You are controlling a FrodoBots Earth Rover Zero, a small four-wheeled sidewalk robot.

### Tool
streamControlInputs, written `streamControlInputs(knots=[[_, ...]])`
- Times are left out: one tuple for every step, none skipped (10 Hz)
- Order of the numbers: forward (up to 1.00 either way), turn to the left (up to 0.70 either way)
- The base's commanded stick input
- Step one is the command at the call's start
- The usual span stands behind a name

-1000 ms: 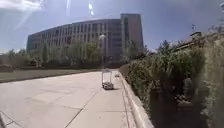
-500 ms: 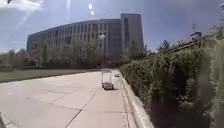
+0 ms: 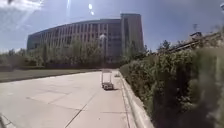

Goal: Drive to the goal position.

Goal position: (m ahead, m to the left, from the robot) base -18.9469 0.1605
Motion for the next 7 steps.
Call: streamControlInputs(knots=[[0.09,0.01],[0.09,0.01],[0.09,0.01],[0.09,0.01],[0.10,0.01],[0.14,0.02],[0.16,0.02]])
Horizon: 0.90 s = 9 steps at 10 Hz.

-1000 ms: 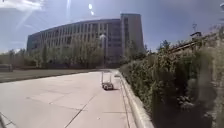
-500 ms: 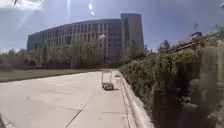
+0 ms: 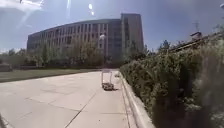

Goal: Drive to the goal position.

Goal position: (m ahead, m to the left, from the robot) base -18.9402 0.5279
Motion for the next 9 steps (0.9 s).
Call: streamControlInputs(knots=[[0.16,0.02],[0.14,0.01],[0.10,0.00],[0.09,0.00],[0.09,0.00],[0.07,0.00],[0.06,0.00],[0.07,0.00],[0.07,0.00]])
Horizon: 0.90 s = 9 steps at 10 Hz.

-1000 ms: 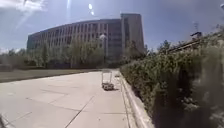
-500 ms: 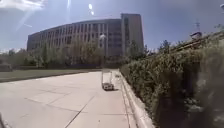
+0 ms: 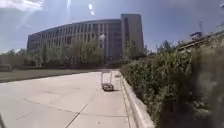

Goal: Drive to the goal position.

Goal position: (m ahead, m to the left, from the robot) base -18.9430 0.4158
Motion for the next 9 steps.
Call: streamControlInputs(knots=[[0.06,0.00],[0.06,0.00],[0.07,0.00],[0.06,0.00],[0.06,0.00],[0.06,0.00],[0.06,0.00],[0.06,0.00],[0.06,0.00]])
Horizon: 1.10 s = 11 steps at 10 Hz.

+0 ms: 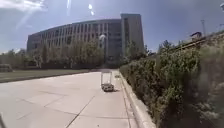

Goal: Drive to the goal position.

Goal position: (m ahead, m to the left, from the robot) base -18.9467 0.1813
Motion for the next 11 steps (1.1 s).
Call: streamControlInputs(knots=[[0.06,0.00],[0.06,0.00],[0.06,0.00],[0.06,0.00],[0.06,0.00],[0.07,0.00],[0.07,0.00],[0.07,0.00],[0.06,0.00],[0.06,0.00],[0.06,0.00]])
